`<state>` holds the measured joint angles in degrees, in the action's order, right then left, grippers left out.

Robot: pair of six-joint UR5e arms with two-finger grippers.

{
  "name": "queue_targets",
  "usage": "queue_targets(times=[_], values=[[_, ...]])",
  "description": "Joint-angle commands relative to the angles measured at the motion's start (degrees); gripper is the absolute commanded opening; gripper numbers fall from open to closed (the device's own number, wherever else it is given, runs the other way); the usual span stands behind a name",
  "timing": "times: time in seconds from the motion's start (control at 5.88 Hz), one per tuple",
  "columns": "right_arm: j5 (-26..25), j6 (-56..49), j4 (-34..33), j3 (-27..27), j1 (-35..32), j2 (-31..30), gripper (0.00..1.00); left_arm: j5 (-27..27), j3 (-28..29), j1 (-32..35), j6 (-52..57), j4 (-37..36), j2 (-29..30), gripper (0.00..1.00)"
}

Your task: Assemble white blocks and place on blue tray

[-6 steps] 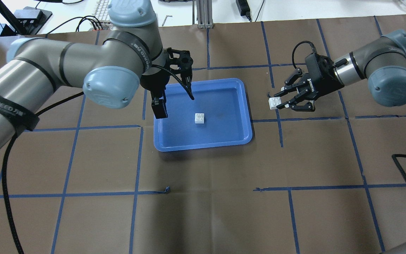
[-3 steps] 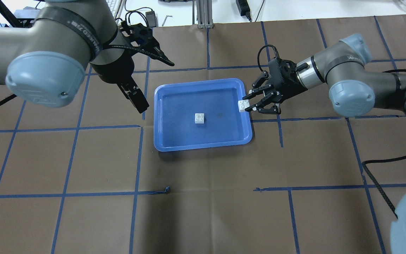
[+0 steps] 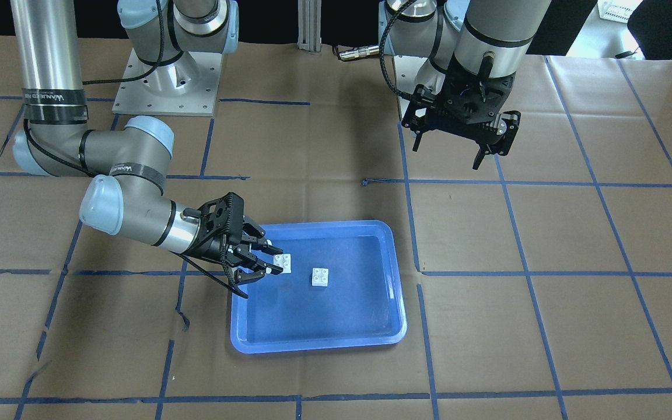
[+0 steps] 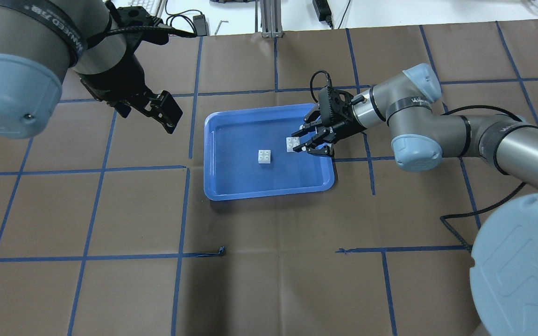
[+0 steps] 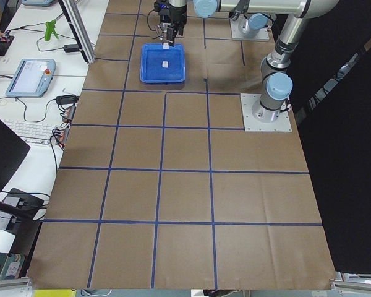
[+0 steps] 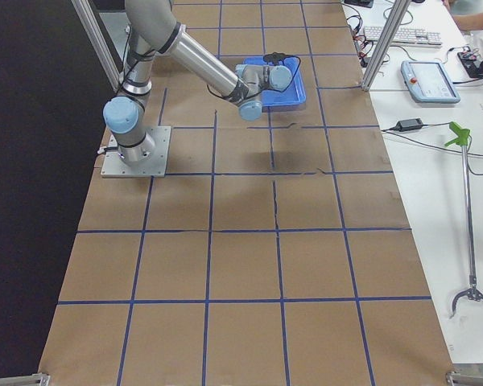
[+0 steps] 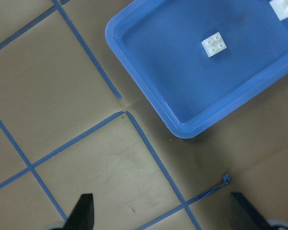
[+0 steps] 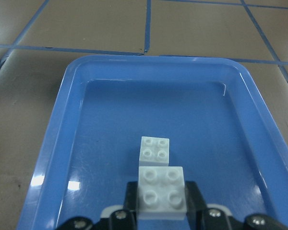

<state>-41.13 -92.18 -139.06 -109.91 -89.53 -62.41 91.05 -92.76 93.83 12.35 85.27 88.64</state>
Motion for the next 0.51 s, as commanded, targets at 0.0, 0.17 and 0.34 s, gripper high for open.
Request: queue_targets(times=[0.0,0.17,0.34], values=[[0.0,7.0,-8.66,-0.13,-1.87,5.17,0.34,-0.08,0.21,-0.05,-14.22,-0.1,-1.54,0.99],[0.0,7.01,-9.64,-0.04,-1.97,6.15,0.34,-0.17,0.22,-0.05,-20.46,-0.36,-1.54,0.99],[0.0,7.1,-10.17,0.04,-1.97,6.95,0.34,-0.08,0.3,-0.05,-22.44,-0.28,-1.8,0.99]])
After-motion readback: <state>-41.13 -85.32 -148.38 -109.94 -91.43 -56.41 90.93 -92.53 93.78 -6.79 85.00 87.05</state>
